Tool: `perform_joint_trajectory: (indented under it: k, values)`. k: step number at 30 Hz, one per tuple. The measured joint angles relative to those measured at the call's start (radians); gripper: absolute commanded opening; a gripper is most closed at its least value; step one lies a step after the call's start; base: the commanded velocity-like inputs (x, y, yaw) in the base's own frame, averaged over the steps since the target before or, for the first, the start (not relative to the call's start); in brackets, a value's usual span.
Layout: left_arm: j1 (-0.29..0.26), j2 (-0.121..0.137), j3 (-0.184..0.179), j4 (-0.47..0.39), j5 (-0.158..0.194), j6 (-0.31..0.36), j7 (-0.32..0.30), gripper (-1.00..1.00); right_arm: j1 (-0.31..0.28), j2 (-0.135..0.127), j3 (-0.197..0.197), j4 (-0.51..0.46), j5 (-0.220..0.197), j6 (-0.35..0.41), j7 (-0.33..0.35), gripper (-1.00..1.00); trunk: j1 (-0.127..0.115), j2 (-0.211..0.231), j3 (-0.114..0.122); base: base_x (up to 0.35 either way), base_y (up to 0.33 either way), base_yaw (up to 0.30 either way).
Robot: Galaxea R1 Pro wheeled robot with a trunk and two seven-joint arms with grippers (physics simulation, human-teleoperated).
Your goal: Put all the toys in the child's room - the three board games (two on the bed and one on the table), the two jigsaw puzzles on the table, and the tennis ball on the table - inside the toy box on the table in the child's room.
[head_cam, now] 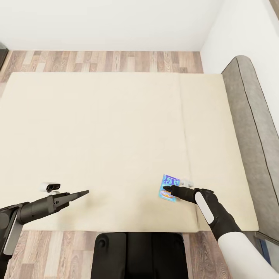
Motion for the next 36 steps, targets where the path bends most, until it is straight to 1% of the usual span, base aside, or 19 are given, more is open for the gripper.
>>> perform_joint_trajectory:
  k: [24,36]
  values:
    - [0.000,0.000,0.000,0.000,0.000,0.000,0.000,1.00,0.000,0.000,0.000,0.000,0.000,0.000,0.004,1.00,0.000,0.000,0.000,0.000,0.032,0.000]
    - [0.000,0.000,0.000,0.000,0.000,0.000,0.000,1.00,0.000,0.000,0.000,-0.001,0.000,0.000,0.005,1.00,0.000,0.000,0.000,0.000,0.075,0.000]
